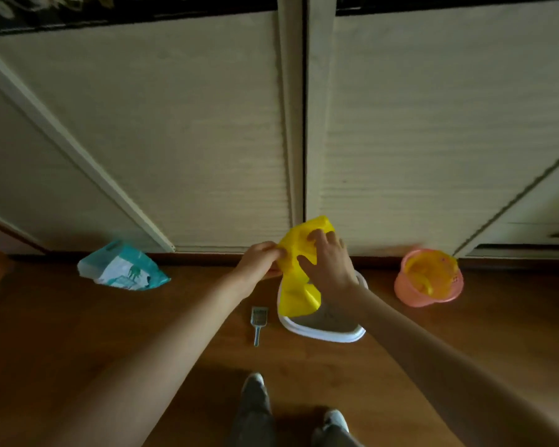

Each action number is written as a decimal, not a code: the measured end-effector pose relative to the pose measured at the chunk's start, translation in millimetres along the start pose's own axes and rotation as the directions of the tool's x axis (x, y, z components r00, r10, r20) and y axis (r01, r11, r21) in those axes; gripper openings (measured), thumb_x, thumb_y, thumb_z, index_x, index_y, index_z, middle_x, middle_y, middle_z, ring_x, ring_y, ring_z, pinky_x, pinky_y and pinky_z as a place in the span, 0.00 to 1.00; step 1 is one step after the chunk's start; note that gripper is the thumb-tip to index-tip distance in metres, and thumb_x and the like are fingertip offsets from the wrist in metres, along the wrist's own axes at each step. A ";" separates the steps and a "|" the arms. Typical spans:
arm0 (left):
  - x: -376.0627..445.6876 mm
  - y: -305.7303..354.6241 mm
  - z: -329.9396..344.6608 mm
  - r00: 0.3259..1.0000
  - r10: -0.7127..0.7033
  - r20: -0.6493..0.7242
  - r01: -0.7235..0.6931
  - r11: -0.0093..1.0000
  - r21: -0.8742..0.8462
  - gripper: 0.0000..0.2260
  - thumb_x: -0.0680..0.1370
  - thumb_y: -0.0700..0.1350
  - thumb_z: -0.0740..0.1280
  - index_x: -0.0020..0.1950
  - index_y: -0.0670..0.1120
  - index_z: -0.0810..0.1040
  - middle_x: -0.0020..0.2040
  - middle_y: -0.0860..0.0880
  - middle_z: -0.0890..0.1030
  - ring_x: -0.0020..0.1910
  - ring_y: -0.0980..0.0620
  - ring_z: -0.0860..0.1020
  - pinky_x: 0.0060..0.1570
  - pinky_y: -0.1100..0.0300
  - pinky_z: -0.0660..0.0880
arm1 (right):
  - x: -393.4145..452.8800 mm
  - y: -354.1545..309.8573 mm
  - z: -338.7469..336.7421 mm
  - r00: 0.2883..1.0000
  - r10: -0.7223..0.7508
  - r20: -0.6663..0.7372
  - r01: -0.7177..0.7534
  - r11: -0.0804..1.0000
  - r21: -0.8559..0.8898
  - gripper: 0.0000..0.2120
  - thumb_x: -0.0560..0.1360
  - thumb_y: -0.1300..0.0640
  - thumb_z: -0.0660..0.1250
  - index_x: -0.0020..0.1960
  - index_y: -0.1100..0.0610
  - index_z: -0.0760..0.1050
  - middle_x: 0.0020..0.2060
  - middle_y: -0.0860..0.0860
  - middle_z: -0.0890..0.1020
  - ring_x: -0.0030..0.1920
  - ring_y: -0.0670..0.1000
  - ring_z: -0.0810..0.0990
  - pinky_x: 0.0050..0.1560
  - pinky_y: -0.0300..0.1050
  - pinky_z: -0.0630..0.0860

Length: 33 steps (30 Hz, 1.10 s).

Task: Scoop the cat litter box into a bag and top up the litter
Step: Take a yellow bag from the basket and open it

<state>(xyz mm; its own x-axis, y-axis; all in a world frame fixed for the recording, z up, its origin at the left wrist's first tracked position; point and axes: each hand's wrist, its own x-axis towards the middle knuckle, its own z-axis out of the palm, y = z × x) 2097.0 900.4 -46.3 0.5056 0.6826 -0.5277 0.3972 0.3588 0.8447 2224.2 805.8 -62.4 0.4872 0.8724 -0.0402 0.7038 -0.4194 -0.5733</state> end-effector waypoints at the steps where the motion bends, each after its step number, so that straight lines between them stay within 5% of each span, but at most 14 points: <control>1: 8.8 3.0 -5.2 0.999 -0.023 0.044 0.025 0.999 -0.046 0.05 0.79 0.39 0.61 0.46 0.44 0.76 0.43 0.44 0.80 0.43 0.49 0.79 0.49 0.53 0.77 | 4.5 -3.4 2.6 0.992 0.121 -0.030 -0.120 0.992 0.038 0.26 0.72 0.48 0.70 0.63 0.59 0.66 0.56 0.60 0.72 0.55 0.62 0.72 0.53 0.54 0.73; 4: 31.4 12.3 -18.9 0.979 -0.083 0.184 0.107 0.987 -0.123 0.05 0.80 0.38 0.59 0.48 0.42 0.75 0.44 0.43 0.80 0.43 0.48 0.80 0.51 0.51 0.77 | 20.8 -18.6 10.7 0.894 0.447 0.045 -0.431 0.827 0.362 0.30 0.70 0.49 0.74 0.61 0.61 0.62 0.53 0.59 0.75 0.53 0.61 0.77 0.47 0.51 0.75; 7: 52.6 18.6 -27.2 0.968 -0.102 0.230 0.128 0.987 -0.100 0.04 0.79 0.38 0.61 0.46 0.43 0.73 0.44 0.43 0.80 0.44 0.46 0.79 0.51 0.50 0.77 | 41.8 -29.2 18.4 0.810 0.577 0.105 -0.549 0.682 0.484 0.21 0.73 0.54 0.71 0.60 0.64 0.70 0.51 0.56 0.79 0.52 0.59 0.79 0.44 0.47 0.74; 12: 90.7 14.9 -23.3 0.970 -0.084 0.227 0.052 0.988 0.144 0.11 0.73 0.48 0.71 0.50 0.46 0.72 0.45 0.43 0.80 0.44 0.47 0.79 0.46 0.53 0.76 | 62.9 -37.0 32.2 0.837 0.547 0.030 -0.520 0.775 0.358 0.11 0.75 0.58 0.65 0.50 0.67 0.78 0.44 0.62 0.82 0.46 0.61 0.81 0.42 0.50 0.75; 17: 134.5 -22.0 -2.9 0.980 -0.082 0.179 0.036 0.969 0.245 0.07 0.75 0.49 0.67 0.47 0.49 0.73 0.42 0.46 0.78 0.38 0.50 0.77 0.38 0.58 0.73 | 75.6 -2.8 67.8 0.813 0.578 0.070 -0.526 0.677 0.515 0.08 0.75 0.56 0.67 0.50 0.61 0.76 0.42 0.56 0.82 0.43 0.57 0.81 0.38 0.49 0.77; 21: 183.2 -76.9 15.3 0.981 -0.093 0.168 0.055 0.975 0.217 0.05 0.74 0.51 0.66 0.44 0.50 0.76 0.46 0.45 0.81 0.44 0.47 0.80 0.42 0.55 0.79 | 87.7 49.3 119.8 0.834 0.543 0.092 -0.496 0.669 0.553 0.04 0.76 0.59 0.66 0.50 0.58 0.77 0.39 0.50 0.80 0.38 0.47 0.78 0.30 0.29 0.70; 24: 233.2 -129.3 32.7 0.981 -0.093 0.168 0.063 0.983 0.174 0.04 0.74 0.48 0.66 0.43 0.48 0.76 0.40 0.46 0.80 0.42 0.49 0.79 0.37 0.58 0.79 | 99.2 103.4 171.4 0.853 0.512 0.103 -0.481 0.692 0.539 0.07 0.76 0.59 0.66 0.54 0.56 0.76 0.40 0.49 0.81 0.37 0.42 0.77 0.27 0.25 0.68; 27: 290.8 -187.9 48.1 0.981 -0.085 0.173 0.062 0.989 0.131 0.03 0.76 0.45 0.65 0.45 0.46 0.76 0.40 0.46 0.78 0.41 0.49 0.78 0.33 0.60 0.77 | 118.9 160.7 231.3 0.861 0.499 0.097 -0.463 0.692 0.554 0.10 0.76 0.57 0.67 0.56 0.57 0.77 0.44 0.51 0.83 0.42 0.47 0.81 0.31 0.30 0.73; 30: 344.1 -245.8 61.6 0.989 -0.016 0.145 -0.005 0.990 0.142 0.07 0.76 0.46 0.67 0.41 0.45 0.73 0.39 0.45 0.76 0.39 0.50 0.77 0.34 0.59 0.77 | 136.2 213.4 293.7 0.858 0.509 0.073 -0.441 0.656 0.612 0.09 0.75 0.57 0.68 0.54 0.58 0.77 0.44 0.56 0.84 0.45 0.57 0.83 0.46 0.55 0.81; 33: 393.0 -297.3 74.7 0.989 0.088 0.119 -0.106 0.982 0.154 0.11 0.75 0.48 0.68 0.39 0.44 0.69 0.35 0.46 0.72 0.33 0.51 0.74 0.31 0.58 0.74 | 153.9 261.5 347.4 0.851 0.518 0.086 -0.429 0.592 0.682 0.07 0.75 0.58 0.66 0.52 0.56 0.77 0.44 0.60 0.83 0.43 0.64 0.82 0.44 0.64 0.78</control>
<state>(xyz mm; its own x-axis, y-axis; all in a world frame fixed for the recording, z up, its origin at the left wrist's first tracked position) 2234.8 1014.5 -511.4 0.6264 0.6309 -0.4578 0.4545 0.1816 0.8721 2303.7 917.6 -502.8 0.7343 0.5472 -0.4017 -0.1449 -0.4518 -0.8803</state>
